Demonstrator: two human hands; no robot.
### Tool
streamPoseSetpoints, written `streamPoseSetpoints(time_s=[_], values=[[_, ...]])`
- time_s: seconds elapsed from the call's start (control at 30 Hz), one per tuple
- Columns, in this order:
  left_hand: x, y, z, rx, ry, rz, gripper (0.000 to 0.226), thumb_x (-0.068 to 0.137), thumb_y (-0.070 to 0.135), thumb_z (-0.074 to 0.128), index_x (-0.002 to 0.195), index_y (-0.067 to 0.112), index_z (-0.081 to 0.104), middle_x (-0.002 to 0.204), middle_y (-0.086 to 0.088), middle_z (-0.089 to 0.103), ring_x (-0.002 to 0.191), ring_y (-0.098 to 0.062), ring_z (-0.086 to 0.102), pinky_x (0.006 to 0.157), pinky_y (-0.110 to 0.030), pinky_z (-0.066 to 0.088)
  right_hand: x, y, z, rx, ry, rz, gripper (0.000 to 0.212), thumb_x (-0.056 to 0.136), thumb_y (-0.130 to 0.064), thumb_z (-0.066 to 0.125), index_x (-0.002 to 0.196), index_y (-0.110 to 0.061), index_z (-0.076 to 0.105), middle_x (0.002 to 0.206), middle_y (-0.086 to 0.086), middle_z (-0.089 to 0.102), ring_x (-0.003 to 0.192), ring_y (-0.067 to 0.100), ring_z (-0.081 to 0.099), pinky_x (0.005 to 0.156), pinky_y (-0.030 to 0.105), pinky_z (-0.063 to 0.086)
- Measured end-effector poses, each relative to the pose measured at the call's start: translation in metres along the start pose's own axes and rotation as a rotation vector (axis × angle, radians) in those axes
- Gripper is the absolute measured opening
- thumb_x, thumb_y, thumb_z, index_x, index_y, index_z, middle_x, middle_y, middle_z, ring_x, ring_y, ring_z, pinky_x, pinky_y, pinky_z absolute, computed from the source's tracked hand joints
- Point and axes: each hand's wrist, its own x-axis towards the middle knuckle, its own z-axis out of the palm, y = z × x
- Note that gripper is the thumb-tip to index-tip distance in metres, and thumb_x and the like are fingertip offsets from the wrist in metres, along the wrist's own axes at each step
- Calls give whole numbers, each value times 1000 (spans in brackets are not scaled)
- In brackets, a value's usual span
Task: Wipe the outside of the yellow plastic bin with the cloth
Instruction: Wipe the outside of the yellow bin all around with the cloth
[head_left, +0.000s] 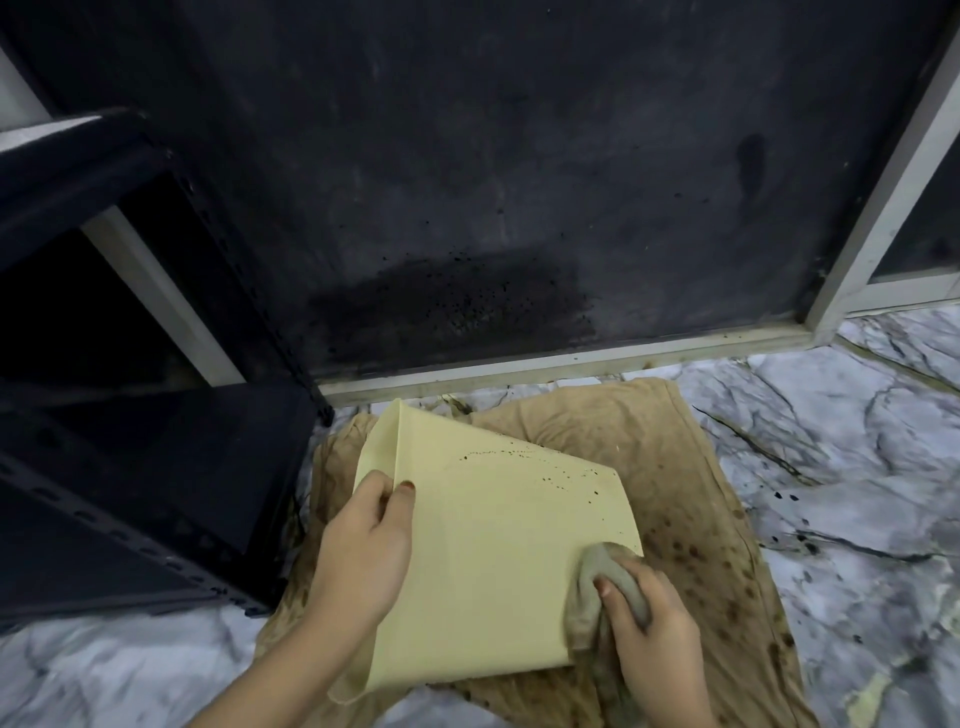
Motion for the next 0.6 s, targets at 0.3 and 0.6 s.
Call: streamPoseSetpoints(time_s=[0.3,0.6], values=[[-7,-7,14,-73,80,171,24,94,20,46,70,13,46,39,5,42,37,-8,34,38,-18,28,-31,-60,22,62,-81,-328,24,71,-44,58,95,-47,59,93,-20,57,83,-3,59,73,9,44],[-24,-7,27,-293,53,201,17,89,16,55,75,25,59,62,-11,66,49,-8,51,48,-18,39,11,-115,32,81,-73,-404,29,77,-46,46,104,-39,52,93,-16,57,90,3,56,76,16,44]])
